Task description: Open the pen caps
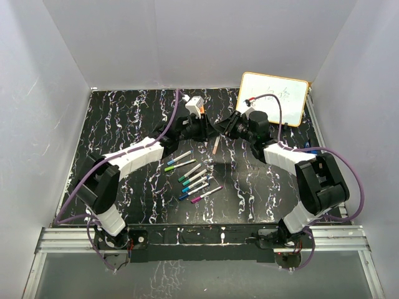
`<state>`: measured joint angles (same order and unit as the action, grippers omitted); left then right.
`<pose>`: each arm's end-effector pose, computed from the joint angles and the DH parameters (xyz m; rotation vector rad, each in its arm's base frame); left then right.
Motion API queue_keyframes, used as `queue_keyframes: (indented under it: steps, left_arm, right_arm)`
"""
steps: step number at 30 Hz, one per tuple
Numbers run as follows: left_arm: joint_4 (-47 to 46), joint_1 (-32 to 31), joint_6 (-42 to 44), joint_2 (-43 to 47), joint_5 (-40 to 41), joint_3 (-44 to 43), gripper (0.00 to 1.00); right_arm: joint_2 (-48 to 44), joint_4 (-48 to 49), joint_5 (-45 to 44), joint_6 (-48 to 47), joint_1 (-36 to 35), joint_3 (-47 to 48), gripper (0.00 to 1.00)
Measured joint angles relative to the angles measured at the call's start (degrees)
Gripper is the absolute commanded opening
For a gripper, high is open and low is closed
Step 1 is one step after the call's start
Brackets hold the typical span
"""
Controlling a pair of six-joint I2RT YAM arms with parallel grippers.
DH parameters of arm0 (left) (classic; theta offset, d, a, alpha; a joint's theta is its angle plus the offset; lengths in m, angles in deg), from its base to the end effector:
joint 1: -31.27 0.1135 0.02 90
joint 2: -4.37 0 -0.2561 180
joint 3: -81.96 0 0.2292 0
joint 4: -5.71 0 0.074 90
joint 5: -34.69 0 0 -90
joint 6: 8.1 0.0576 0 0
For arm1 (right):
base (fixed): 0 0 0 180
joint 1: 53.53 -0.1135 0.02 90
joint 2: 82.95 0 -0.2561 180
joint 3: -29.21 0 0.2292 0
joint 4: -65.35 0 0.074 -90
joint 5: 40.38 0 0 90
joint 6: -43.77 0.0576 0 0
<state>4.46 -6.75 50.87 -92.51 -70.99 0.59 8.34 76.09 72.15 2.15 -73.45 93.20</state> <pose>0.3032 -0.2568 0.2746 0.3260 1.9261 -1.0764 0.3228 0.1405 0.2282 0.2027 2.0028 1.1620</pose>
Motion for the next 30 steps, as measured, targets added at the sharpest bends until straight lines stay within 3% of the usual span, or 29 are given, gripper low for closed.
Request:
queue_keyframes:
  steps: [8,17,30]
  left_arm:
    - [-0.37,0.00,0.96,3.06,-0.37,2.89,0.64]
    - [-2.89,-0.68,3.78,4.09,-7.89,7.37,0.64]
    - [-4.00,-2.67,5.05,2.45,-6.10,9.46,0.56]
  right_arm:
    - [0.00,-0.15,-0.04,0.04,0.26,-1.09,0.00]
    - [0.00,0.00,0.35,1.75,1.70,-1.49,0.00]
    - [-0.17,2.51,1.27,5.79,1.95,-1.86,0.00]
